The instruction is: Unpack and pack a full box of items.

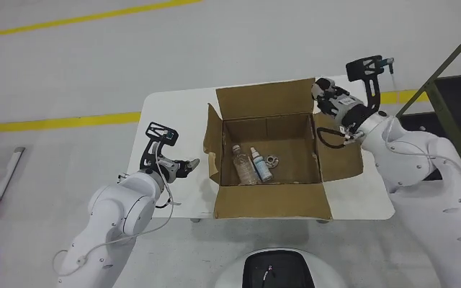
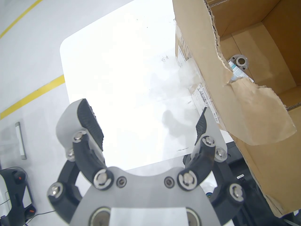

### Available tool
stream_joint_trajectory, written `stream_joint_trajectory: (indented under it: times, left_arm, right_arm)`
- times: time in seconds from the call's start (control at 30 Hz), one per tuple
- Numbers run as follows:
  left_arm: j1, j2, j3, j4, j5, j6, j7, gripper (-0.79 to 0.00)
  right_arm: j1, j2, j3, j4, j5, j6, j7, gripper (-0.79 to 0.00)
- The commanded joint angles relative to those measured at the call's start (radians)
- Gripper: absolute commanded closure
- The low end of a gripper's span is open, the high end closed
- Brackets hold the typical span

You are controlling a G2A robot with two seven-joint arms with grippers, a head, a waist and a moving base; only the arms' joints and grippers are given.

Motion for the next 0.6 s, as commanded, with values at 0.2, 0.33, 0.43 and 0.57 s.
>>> stream_joint_trajectory:
  times: [0.2,0.33,0.43,0.57]
  left_arm:
    - [0.0,0.0,0.0,0.0,0.0,0.0,0.0,-0.785]
    - [0.0,0.0,0.0,0.0,0.0,0.0,0.0,-0.785]
    - [0.0,0.0,0.0,0.0,0.0,0.0,0.0,-0.785]
    - [0.0,0.0,0.0,0.0,0.0,0.0,0.0,-0.785]
  right_arm:
    - [-0.175,0.023,0.307,0.035,-0.044,-0.014,-0.181,0.0]
    - [-0.269,0.03,0.378,0.081,-0.076,-0.057,-0.203,0.0]
    - [-0.308,0.025,0.361,0.126,-0.022,-0.074,-0.214,0.0]
    - [-0.318,0.025,0.258,0.138,-0.172,-0.121,-0.2,0.0]
